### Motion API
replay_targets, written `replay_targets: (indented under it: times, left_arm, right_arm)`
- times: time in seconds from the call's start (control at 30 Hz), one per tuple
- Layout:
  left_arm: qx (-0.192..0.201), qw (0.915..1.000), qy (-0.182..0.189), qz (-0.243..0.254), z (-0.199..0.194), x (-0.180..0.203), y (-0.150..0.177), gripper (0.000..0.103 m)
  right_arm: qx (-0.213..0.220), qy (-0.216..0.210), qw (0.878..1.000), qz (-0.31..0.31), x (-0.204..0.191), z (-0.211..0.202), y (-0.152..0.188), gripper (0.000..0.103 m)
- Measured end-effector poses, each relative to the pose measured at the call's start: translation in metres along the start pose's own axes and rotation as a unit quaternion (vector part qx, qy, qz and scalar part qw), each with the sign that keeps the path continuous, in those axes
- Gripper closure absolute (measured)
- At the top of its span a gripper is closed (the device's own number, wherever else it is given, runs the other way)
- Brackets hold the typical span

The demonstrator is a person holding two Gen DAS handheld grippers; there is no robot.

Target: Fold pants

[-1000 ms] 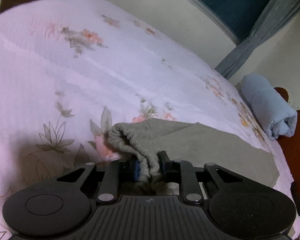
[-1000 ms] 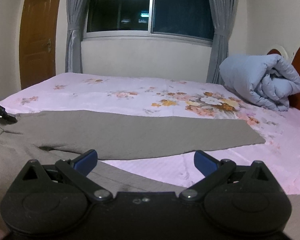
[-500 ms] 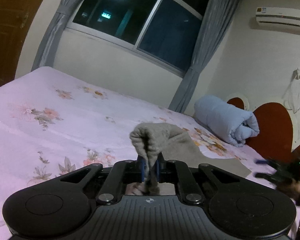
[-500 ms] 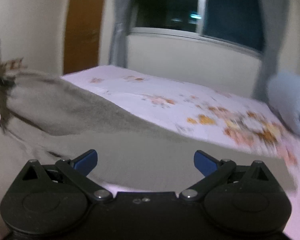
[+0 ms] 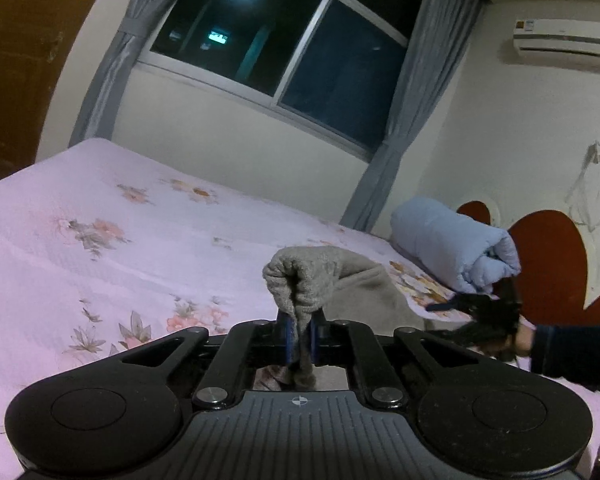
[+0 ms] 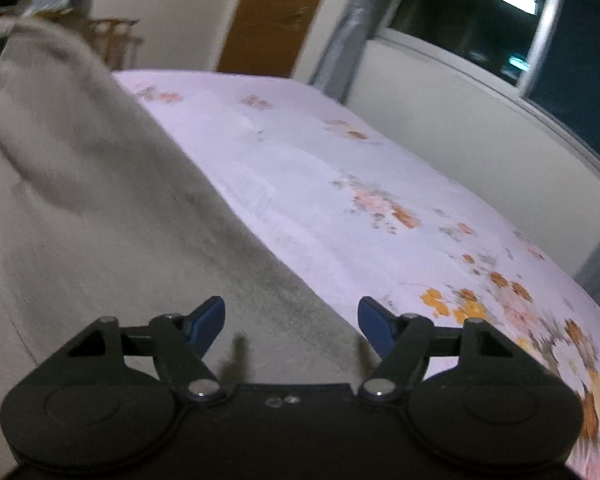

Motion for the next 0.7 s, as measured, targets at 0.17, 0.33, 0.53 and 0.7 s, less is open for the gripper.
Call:
replay_targets:
  times: [0.17, 0.33, 0.53, 0.7]
  left_arm:
    - [0.0, 0.9999, 0.0, -0.011, -0.009, -0.007, 0.002, 0.095]
    - [-0.019, 0.9998, -0.01, -0.003, -0.004, -0.011, 0.009, 0.095]
    - [-0.013, 0.9999, -0.005, 0.003, -0.014, -0.009, -0.005, 0.095]
    - [-0.031, 0.9986, 0.013, 0.042, -0.015, -0.005, -0.028, 0.095]
  right_arm:
    - [-0.013, -0.039, 0.999, -0.029, 0.008, 0.013, 0.004, 0.038]
    - [-0.079, -0.083, 0.993, 0.013, 0.017, 0.021, 0.006, 0.103]
    - [-0.039, -0.043, 0.998, 0.016, 0.002, -0.058, -0.025, 0.103]
    - [-0.045, -0.03, 0.999, -0.008, -0.036, -0.135, -0.047, 0.103]
Point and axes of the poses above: each gripper's, at about its wrist camera, not at the fingertips, and z roughly the way its jaws point, x to its right, y to its underside, the point moved 2 cm from there along z, roughly the way its jaws point, and after that the axes turned 15 degrees about x, right-handed, at the moved point
